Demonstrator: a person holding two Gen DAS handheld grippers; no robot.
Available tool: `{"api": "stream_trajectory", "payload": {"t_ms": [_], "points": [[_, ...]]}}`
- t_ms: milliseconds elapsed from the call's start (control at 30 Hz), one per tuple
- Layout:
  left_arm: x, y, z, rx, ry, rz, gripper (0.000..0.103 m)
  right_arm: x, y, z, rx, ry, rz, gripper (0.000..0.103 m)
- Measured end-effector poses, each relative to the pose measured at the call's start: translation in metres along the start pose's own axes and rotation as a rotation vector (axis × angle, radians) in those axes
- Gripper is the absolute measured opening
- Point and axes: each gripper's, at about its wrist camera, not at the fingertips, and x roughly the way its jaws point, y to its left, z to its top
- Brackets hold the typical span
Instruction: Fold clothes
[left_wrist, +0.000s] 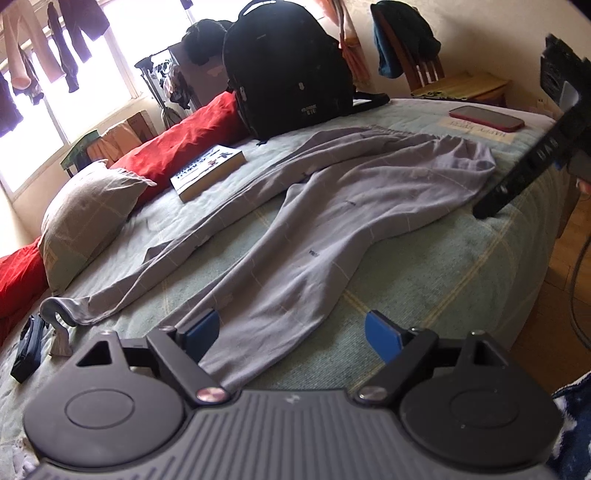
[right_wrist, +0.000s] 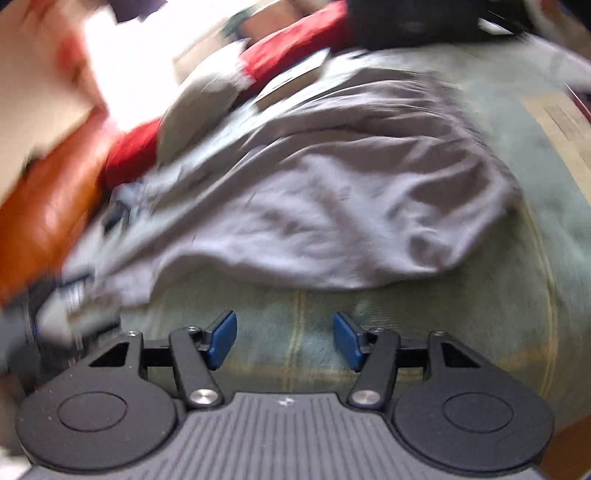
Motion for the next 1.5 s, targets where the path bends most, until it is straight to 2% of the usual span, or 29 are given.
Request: {"api": "stream_trajectory", "payload": {"t_ms": [133, 267, 500, 567, 700, 733, 800, 833, 900, 1000, 1233, 1400, 1500], "points": [[0.000, 0.000, 0.002, -0.015, -0.012, -0.009, 0.086, 0.009, -0.023, 0.001, 0.276, -0.141, 0.094, 0.081], [0.000, -0.001, 0.002, -0.024, -0.022, -0.017, 0.086, 0.016, -0.015, 0.001, 0.296, -0.228, 0.103, 0.092], [0.000, 0.005, 0.002, -0.060, -0.027, -0.011, 0.086, 0.017, -0.030, 0.010, 0.315, -0.336, 0.147, 0.090], [-0.001, 0.006, 0.001, -0.069, -0.028, -0.009, 0.086, 0.020, -0.032, 0.010, 0.351, -0.340, 0.143, 0.087], [0.000, 0.010, -0.001, -0.090, -0.027, -0.005, 0.086, 0.021, -0.022, -0.006, 0.294, -0.359, 0.106, 0.081], [0.000, 0.012, -0.002, -0.096, -0.026, -0.002, 0.086, 0.024, -0.022, -0.007, 0.279, -0.375, 0.087, 0.074], [0.002, 0.014, -0.003, -0.116, -0.018, 0.002, 0.086, 0.032, -0.029, -0.005, 0.273, -0.414, 0.053, 0.047], [0.001, 0.015, -0.003, -0.119, -0.018, 0.000, 0.086, 0.036, -0.038, -0.004, 0.298, -0.424, 0.050, 0.006], [-0.001, 0.015, -0.005, -0.124, -0.019, -0.004, 0.086, 0.039, -0.058, -0.005, 0.363, -0.435, 0.086, 0.005], [-0.004, 0.016, -0.007, -0.115, -0.017, 0.002, 0.086, 0.036, -0.052, 0.002, 0.342, -0.379, 0.065, 0.006], [-0.007, 0.017, -0.010, -0.110, -0.008, 0.022, 0.086, 0.001, -0.053, 0.008, 0.387, -0.330, 0.148, 0.009], [-0.006, 0.016, -0.010, -0.111, -0.002, 0.020, 0.086, -0.022, -0.052, 0.000, 0.346, -0.282, 0.105, 0.011], [-0.005, 0.015, -0.010, -0.106, 0.002, 0.024, 0.086, -0.018, -0.062, -0.005, 0.366, -0.244, 0.035, 0.016]]}}
